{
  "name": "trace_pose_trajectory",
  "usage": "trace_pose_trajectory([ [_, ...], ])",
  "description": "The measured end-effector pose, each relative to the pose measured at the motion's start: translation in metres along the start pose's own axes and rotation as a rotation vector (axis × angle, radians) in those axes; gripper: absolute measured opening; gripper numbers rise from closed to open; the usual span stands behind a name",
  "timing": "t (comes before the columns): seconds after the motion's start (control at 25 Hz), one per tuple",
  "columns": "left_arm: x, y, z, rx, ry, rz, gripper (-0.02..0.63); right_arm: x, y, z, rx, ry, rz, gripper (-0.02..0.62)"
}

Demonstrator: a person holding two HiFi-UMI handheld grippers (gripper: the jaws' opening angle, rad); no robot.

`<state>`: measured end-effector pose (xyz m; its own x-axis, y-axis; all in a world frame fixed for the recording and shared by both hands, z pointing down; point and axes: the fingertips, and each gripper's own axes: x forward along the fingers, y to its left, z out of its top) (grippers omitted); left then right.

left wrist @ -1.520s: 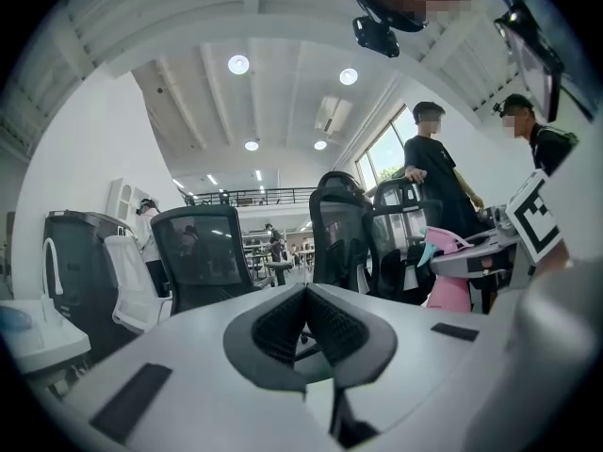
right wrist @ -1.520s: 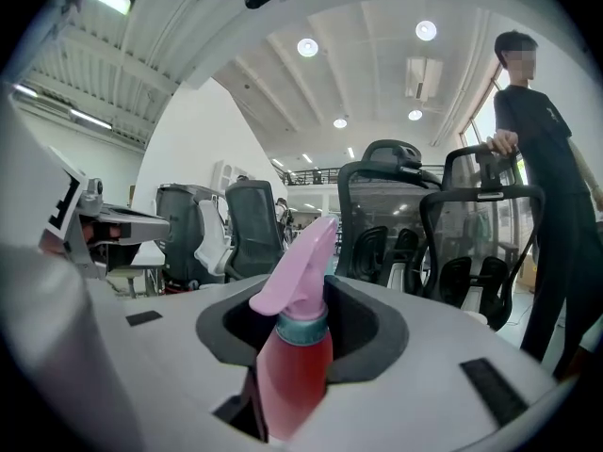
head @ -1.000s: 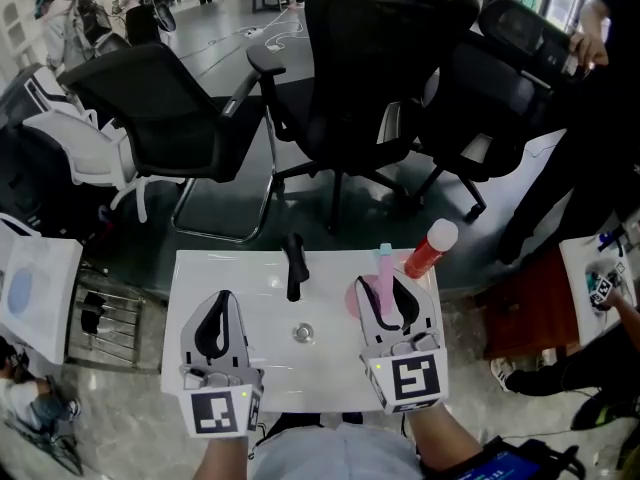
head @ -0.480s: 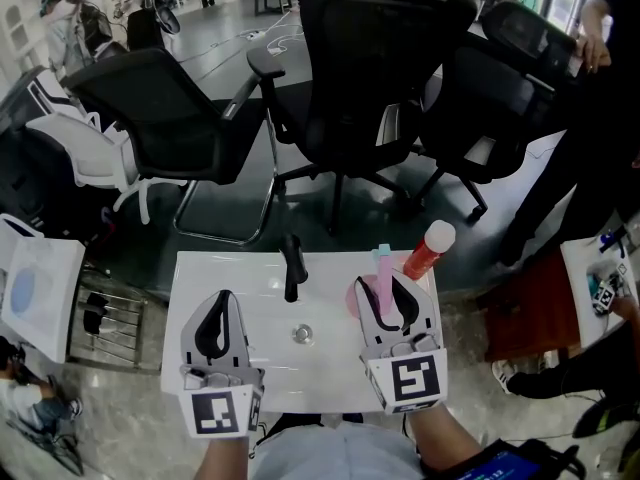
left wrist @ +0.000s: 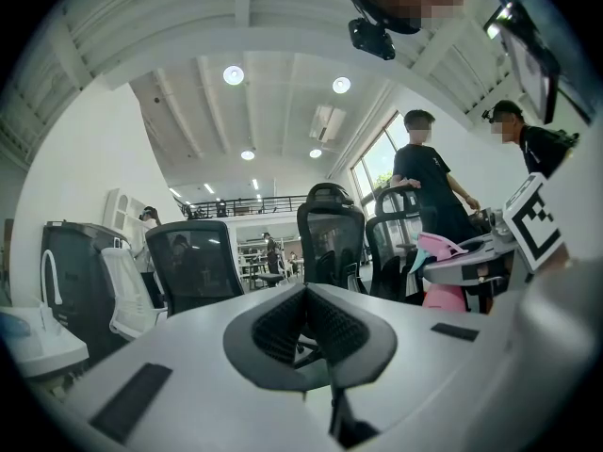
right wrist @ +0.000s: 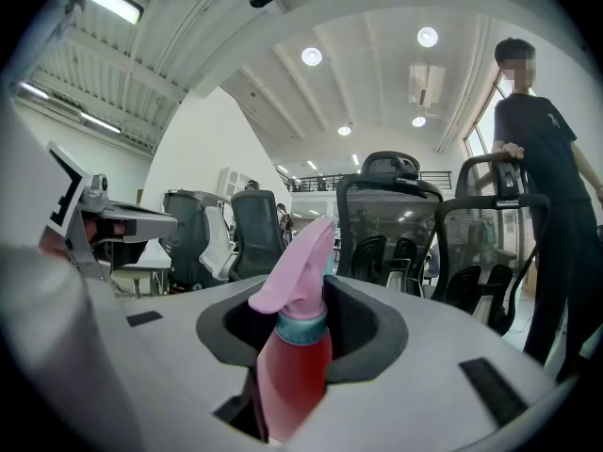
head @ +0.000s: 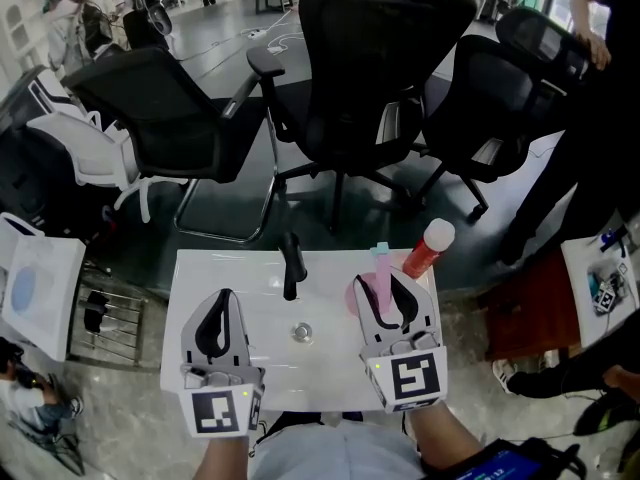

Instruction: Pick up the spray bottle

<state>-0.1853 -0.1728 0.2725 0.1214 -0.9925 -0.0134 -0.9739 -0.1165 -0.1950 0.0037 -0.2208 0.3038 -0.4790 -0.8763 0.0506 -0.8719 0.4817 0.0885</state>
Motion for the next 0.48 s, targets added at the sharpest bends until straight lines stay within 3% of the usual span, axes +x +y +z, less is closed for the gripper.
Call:
trace_pose_trajectory([
  [0.48, -0.0001, -0.0004, 0.0031, 0.003, 0.0, -0.007, 0.016, 0.0004, 0.0005, 0.004, 0.0, -0.006, -0.001, 0.147],
])
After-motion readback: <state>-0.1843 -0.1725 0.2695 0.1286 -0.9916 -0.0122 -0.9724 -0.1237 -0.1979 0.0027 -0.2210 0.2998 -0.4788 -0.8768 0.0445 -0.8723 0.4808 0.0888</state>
